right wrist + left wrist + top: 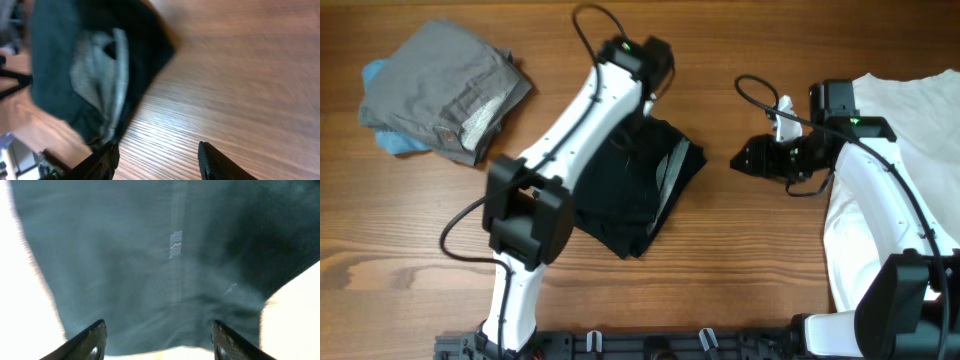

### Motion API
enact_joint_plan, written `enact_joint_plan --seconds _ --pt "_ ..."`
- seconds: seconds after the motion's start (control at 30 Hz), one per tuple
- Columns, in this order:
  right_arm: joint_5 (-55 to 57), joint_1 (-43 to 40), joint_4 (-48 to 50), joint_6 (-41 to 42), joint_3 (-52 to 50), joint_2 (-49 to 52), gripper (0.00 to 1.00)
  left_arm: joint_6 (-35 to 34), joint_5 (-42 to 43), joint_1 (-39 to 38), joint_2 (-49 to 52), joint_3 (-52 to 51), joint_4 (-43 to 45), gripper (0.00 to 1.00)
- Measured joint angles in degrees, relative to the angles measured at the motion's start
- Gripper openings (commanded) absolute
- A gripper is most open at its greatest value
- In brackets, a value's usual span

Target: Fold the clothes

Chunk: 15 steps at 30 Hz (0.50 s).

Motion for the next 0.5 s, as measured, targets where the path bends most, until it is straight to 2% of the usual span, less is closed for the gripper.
enact_joint_plan --seconds 0.03,0.13,0.17,0.2,0.23,0.3,0.33,0.4,0.43,0.5 --pt "-1.5 0.3 0.4 -0.7 1.2 0.0 0.52 -0.2 -1.7 1.3 0.0 4.4 -2.7 0.64" --pt "-4.7 4.2 2.3 -1.6 4.3 0.0 0.49 -0.4 -3.2 6.1 -2.5 10.8 -3.9 0.29" --pt "-5.0 6.9 3.1 -1.8 4.5 0.0 0.49 -0.6 -2.4 8.1 -3.5 11.5 -3.7 0.05" --pt "-4.5 15.0 5.9 -1.9 4.5 0.3 0.49 -0.5 1.2 11.8 -4.7 12.2 -3.6 0.04" --pt "-3.9 17.6 8.1 -1.7 4.5 0.6 0.49 -0.7 4.2 15.5 -5.1 12.2 -3.4 0.04" --pt "-2.8 24.9 15.7 1.0 4.8 3.1 0.39 -0.4 14.6 22.1 -5.1 9.1 -1.5 0.04" --pt "-2.6 26.6 17.9 3.1 4.8 4.2 0.31 -0.2 17.0 23.8 -4.9 7.6 -0.5 0.04" --pt "-2.0 29.2 21.2 8.8 5.1 9.0 0.09 0.9 23.7 28.9 -4.9 0.6 3.2 0.04" --pt "-1.6 29.3 21.3 11.6 5.1 10.8 0.04 1.2 25.1 29.7 -4.7 -1.6 4.0 0.04" --pt "-0.5 28.5 21.1 18.1 5.1 17.1 0.04 2.4 28.6 30.2 -4.7 -8.9 7.0 0.06"
